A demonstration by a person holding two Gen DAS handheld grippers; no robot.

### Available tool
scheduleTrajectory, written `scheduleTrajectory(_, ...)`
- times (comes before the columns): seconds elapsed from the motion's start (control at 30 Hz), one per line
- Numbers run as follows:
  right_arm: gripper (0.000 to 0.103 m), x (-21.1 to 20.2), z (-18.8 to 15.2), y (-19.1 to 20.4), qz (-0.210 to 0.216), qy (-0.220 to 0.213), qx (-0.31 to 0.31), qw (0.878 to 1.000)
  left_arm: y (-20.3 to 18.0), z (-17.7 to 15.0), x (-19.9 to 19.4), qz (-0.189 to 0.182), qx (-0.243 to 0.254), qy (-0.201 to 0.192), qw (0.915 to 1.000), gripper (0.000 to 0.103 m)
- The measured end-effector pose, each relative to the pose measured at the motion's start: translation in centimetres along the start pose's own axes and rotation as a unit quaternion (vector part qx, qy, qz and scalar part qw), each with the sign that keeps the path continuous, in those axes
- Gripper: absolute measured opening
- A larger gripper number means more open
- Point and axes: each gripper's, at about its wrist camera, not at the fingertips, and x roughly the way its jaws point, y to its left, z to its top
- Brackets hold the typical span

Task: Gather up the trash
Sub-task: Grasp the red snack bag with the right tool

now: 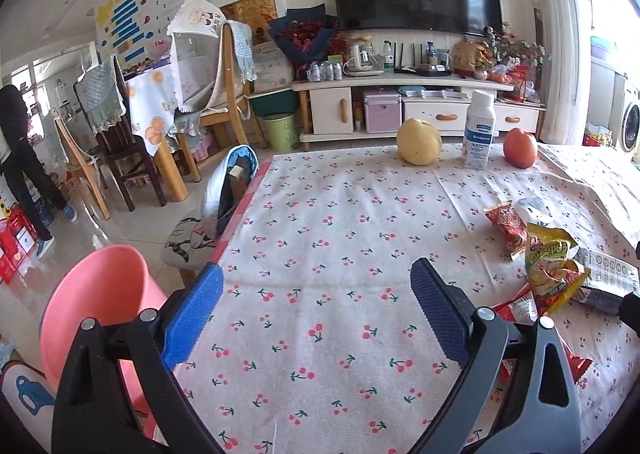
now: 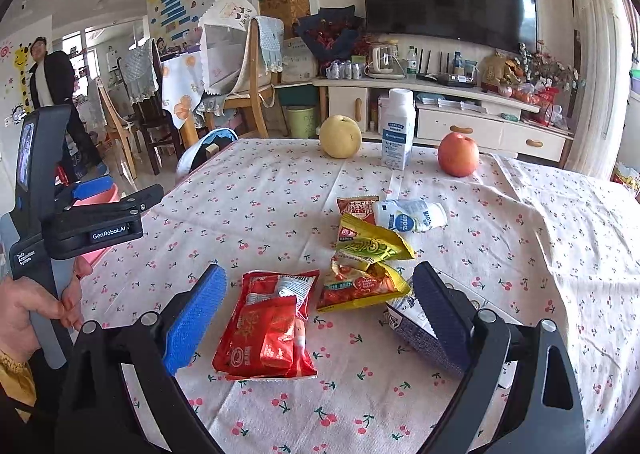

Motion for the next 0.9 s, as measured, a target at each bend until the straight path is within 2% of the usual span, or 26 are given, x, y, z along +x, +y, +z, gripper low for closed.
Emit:
scheduleTrajectory(0.27, 0.093, 3.3, -2.3, 1.6, 0.053, 0.069, -0.008, 0.996, -0.6, -0.3, 0.8, -0.019, -0.008, 0.016, 0.9997, 0.095)
scheduleTrajectory(0.47, 0.093, 6.0, -3.0, 3.4, 0.056, 0.101, -0.03, 0.993, -0.3, -0.3, 1.9, -0.041, -0.037, 0.036, 0.9978, 0.095)
scheduleTrajectory(0.7, 0.093, 9.1, -3.2, 4.0, 0.039, 0.137, -0.046, 0.989, 0.0, -0.3, 2.9, -0.062, -0.061, 0.049, 0.995, 0.095)
scheduleTrajectory(0.8, 0.089, 9.6, -3.3, 4.2, 0.028, 0.141, -0.057, 0.988, 0.1, -0.1, 3.2, -0.069, -0.069, 0.053, 0.9938, 0.095)
scheduleTrajectory(0.9, 0.072, 9.6, -3.1, 4.5, 0.026, 0.139, -0.072, 0.987, 0.1, -0.2, 3.6, -0.079, -0.078, 0.058, 0.9921, 0.095)
